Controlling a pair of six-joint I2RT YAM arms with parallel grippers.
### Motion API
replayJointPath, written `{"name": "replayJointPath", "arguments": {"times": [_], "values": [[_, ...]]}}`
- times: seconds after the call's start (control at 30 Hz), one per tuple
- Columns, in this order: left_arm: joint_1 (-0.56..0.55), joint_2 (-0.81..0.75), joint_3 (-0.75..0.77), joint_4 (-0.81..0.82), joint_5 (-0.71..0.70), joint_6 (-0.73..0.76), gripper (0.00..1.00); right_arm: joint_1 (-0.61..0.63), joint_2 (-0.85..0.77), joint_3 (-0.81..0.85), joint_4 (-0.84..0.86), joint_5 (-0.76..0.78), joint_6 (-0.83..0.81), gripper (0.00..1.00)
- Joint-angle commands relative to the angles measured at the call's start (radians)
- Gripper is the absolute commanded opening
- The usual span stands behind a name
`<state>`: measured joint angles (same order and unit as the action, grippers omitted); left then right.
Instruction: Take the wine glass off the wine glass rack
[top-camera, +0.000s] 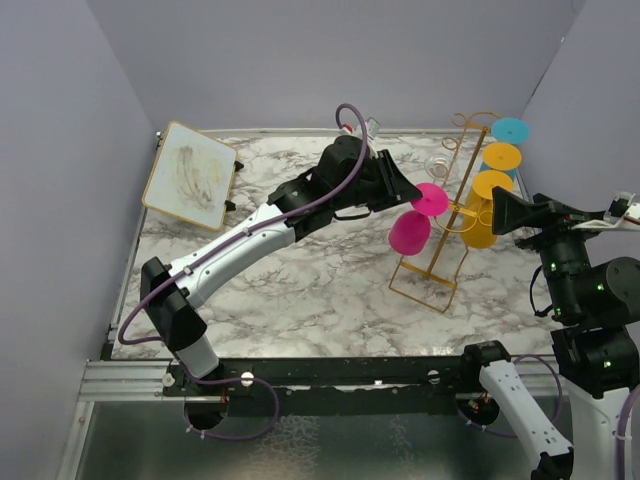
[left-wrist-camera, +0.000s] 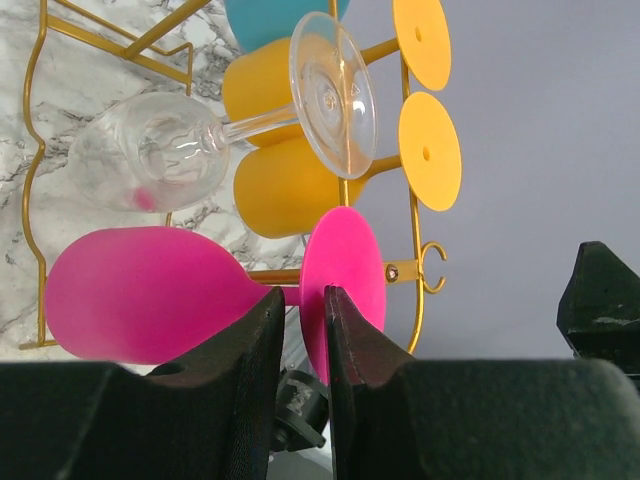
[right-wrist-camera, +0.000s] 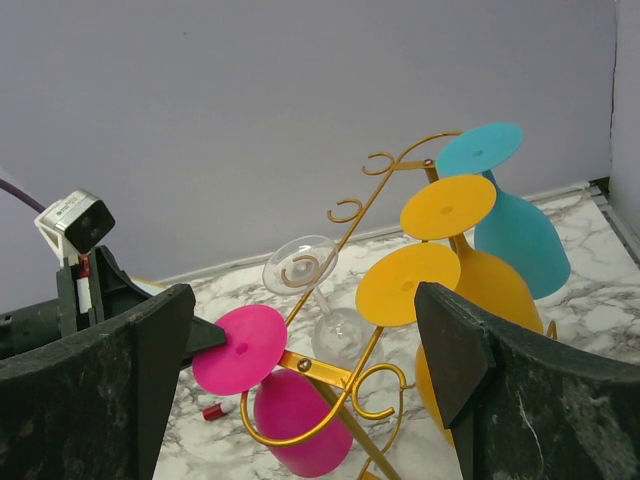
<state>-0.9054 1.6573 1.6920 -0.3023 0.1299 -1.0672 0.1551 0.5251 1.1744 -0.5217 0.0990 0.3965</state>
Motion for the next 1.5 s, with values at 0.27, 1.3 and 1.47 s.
{"name": "replayJointPath", "arguments": {"times": [0.27,1.3,1.47], "values": [[-0.017,-0.038,0.024,-0.011,-0.002,0.024,0.19,-0.005,0.003,0.002,0.001,0.007,0.017,0.93],[-0.018,-0.036,0.073,-0.020,0.029,-0.135,0.00,-0.005,-0.011,0.010,-0.010,0.015,0.024,0.93],[0.003,-0.049,0.044,-0.018,0.023,-0.155,0.00,-0.005,-0.012,0.017,-0.014,0.015,0.021,0.93]]}}
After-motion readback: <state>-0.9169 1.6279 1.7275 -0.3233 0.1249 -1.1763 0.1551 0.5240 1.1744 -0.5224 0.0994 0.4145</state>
